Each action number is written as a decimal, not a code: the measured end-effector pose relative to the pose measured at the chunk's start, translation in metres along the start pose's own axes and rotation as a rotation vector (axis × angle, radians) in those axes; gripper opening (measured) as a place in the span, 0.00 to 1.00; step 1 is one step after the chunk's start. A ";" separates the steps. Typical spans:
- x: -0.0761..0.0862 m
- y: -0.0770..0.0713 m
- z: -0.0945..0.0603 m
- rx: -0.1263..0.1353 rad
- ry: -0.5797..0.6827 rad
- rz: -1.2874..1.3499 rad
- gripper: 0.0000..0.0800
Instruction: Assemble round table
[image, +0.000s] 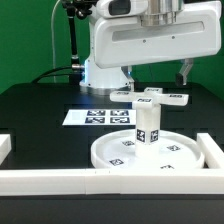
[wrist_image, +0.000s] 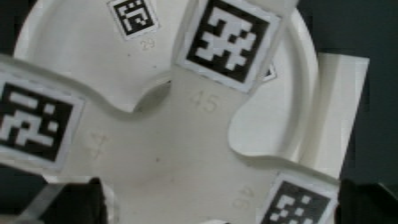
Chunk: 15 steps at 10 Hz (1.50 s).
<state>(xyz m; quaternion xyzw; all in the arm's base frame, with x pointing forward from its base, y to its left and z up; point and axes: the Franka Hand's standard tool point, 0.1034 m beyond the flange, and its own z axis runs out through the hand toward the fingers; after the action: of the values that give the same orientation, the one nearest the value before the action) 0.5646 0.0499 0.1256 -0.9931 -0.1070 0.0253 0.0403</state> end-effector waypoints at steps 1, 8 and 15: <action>0.000 0.002 0.001 -0.011 0.000 -0.124 0.81; 0.000 0.014 0.009 -0.015 0.001 -0.306 0.81; 0.000 0.019 0.008 -0.016 0.013 -0.121 0.81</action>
Offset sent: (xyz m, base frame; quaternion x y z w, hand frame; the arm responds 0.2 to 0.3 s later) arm 0.0060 -0.0035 -0.0009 -0.0030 0.0032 -0.1965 0.9805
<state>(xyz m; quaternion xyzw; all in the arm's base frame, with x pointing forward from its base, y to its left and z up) 0.5678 0.0320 0.1159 -0.9852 -0.1669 0.0154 0.0345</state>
